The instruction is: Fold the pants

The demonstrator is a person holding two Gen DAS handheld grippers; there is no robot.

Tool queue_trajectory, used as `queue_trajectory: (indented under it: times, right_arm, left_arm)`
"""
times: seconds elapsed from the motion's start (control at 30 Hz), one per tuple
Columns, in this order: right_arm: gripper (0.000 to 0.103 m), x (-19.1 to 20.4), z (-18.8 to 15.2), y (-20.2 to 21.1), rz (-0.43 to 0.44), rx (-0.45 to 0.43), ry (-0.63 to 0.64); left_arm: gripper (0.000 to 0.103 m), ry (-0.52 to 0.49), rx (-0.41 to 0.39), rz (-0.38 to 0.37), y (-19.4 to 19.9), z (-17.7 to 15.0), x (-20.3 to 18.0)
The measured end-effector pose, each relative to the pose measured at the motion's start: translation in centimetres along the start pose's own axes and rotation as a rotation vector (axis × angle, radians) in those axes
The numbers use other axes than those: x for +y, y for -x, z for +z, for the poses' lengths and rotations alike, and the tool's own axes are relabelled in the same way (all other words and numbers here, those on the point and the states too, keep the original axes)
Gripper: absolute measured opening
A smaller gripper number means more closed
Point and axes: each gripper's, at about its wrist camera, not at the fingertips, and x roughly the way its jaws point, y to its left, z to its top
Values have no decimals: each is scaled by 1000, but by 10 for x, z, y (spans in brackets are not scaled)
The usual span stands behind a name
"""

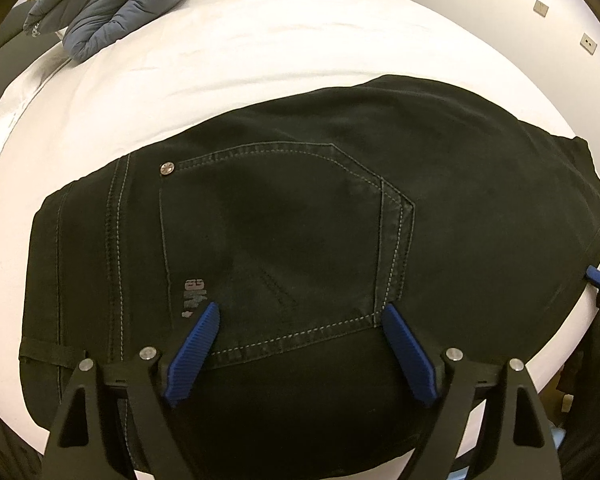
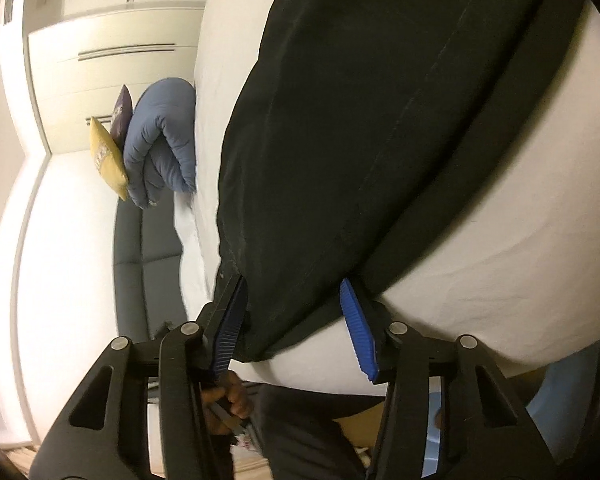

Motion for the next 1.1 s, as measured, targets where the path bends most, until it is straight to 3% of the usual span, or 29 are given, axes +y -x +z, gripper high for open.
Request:
queue_trajectory:
  times: [0.07,0.17,0.2,0.23,0.27,0.57,0.63,0.77,0.87,0.93,1.1]
  right_arm:
    - [46,24,19,-4,-2,4,4]
    - [26,19,32,-4,-3,24,-5]
    - [12,17,35,-4,-12,30,-1]
    - [4,17,33,-6,-31,27,4]
    - [2,13,43,-6,-46,26,3]
    - [1,22,32,9,-120,-6,18]
    - [1,11,33,9,-109,0,-33]
    - [1,18,32,7,-124,-8,-11]
    - [1,13,39,-2,-118,-3,-3]
    - [1,10,43,-5,-99,-4,-3]
    - [3,15,46,-8,-76,9,9]
  left_arm:
    - [86,-2,4,1,-1,-2,-8]
    - [87,-7,11,4,-2,-1,-10]
    - [87,-10,13,5,-2,-1,-11]
    - [87,-13,15,5,-3,-1,-12]
    - [87,-17,17,6,-1,1,-16]
    - [87,-89,56,15,0,-2,-22]
    - [87,-100,59,20,0,-4,-22]
    - [87,-102,54,24,3,-9,-22]
    - [83,-90,31,38,10,-8,-25]
    - [73,-91,6,47,16,-8,-27]
    - [75,-61,-91,-47,30,12,-59]
